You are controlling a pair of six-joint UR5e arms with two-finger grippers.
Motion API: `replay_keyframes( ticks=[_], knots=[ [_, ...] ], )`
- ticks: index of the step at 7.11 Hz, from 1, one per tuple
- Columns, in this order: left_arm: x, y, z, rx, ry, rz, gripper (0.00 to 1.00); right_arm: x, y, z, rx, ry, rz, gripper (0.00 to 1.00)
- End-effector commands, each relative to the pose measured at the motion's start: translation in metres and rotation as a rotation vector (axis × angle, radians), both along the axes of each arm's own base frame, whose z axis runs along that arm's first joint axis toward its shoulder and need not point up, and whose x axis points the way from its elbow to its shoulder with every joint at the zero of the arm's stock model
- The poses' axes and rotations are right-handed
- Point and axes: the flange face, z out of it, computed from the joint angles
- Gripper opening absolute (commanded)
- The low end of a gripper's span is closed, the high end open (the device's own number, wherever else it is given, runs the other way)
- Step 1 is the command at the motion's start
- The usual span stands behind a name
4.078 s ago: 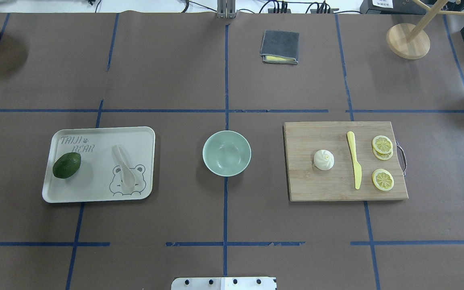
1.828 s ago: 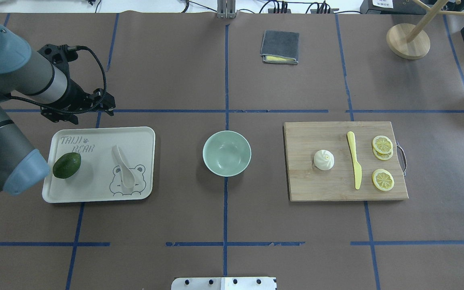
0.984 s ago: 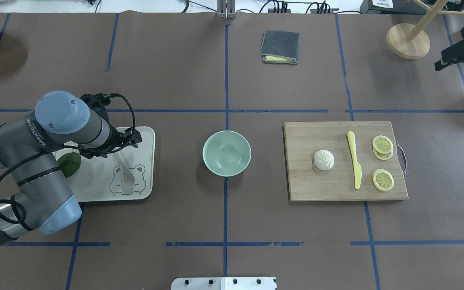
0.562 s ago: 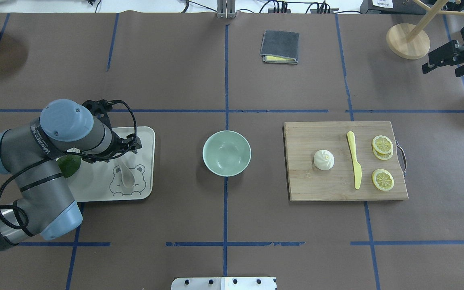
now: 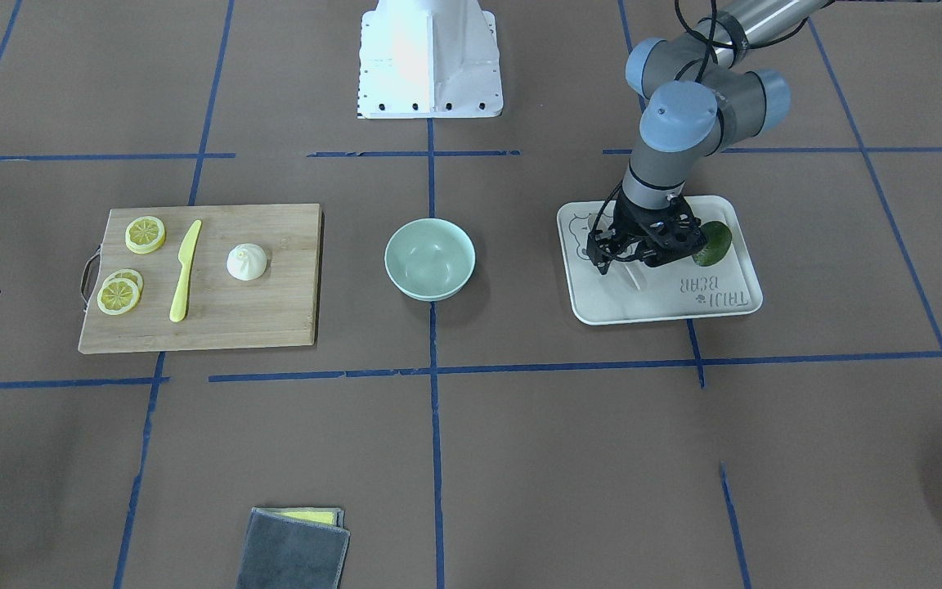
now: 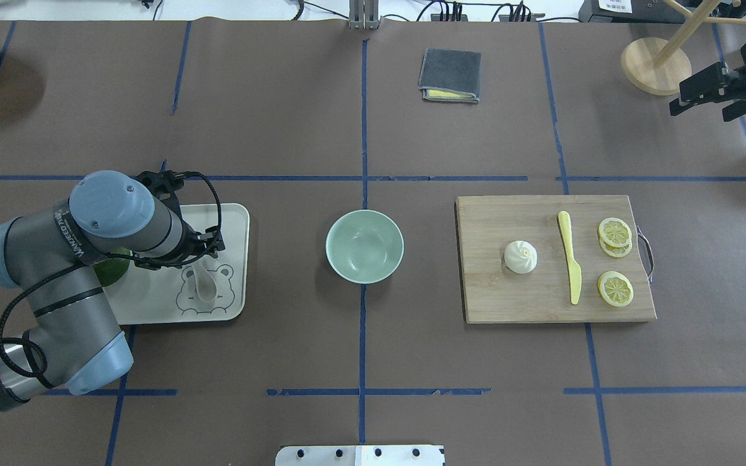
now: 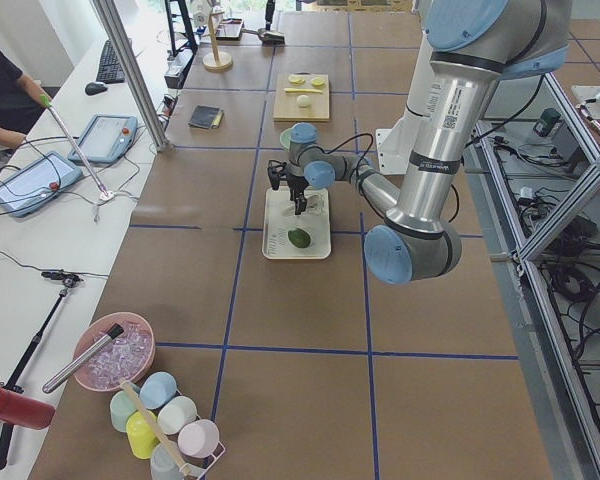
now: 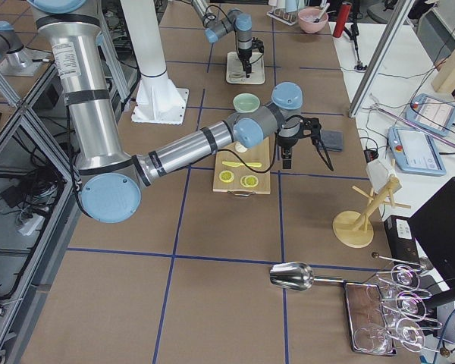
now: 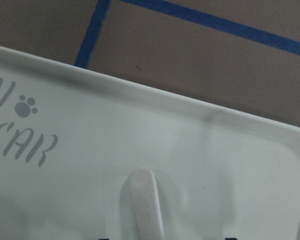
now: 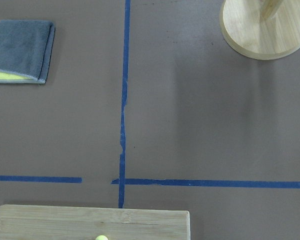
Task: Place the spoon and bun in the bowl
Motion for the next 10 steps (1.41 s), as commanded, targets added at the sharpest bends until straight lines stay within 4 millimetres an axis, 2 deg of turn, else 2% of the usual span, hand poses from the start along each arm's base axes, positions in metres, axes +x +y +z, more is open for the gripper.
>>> replay_keyframes(
  ticks=[1, 2, 3, 4, 5, 6, 7, 8, 9, 10],
  knots=[
    [0.000, 0.000, 0.000, 0.000, -0.001, 0.000, 0.31, -0.001, -0.001, -0.003, -0.001, -0.002, 0.004, 1.00],
    [-0.001, 0.000, -0.001, 0.001, 0.002, 0.000, 0.13, -0.006, 0.000, -0.003, -0.002, -0.001, -0.004, 1.00],
    [-0.003, 0.001, -0.005, 0.007, 0.008, -0.001, 0.00, -0.014, 0.001, -0.005, -0.004, -0.003, -0.011, 1.00],
    [-0.009, 0.000, -0.013, 0.012, 0.018, -0.006, 0.00, -0.023, 0.001, -0.009, -0.006, -0.005, -0.015, 1.00],
    [-0.018, 0.002, -0.027, 0.014, 0.018, -0.008, 0.00, -0.043, 0.007, -0.013, -0.029, 0.000, -0.012, 1.00],
    [-0.026, 0.006, -0.044, 0.007, 0.005, -0.008, 0.00, -0.071, 0.017, -0.020, -0.026, 0.033, 0.001, 1.00],
    [-0.040, -0.005, -0.053, 0.010, 0.010, -0.037, 0.00, -0.101, 0.033, -0.027, -0.055, 0.029, -0.006, 1.00],
    [-0.053, -0.018, -0.061, 0.014, 0.026, -0.069, 0.00, -0.156, 0.059, -0.042, -0.049, 0.057, 0.000, 1.00],
    [-0.059, -0.028, -0.078, 0.026, 0.052, -0.094, 0.00, -0.192, 0.078, -0.054, -0.056, 0.064, 0.013, 1.00],
    [-0.060, -0.035, -0.097, 0.022, 0.082, -0.125, 0.00, -0.224, 0.096, -0.057, -0.049, 0.059, 0.004, 1.00]
  ],
)
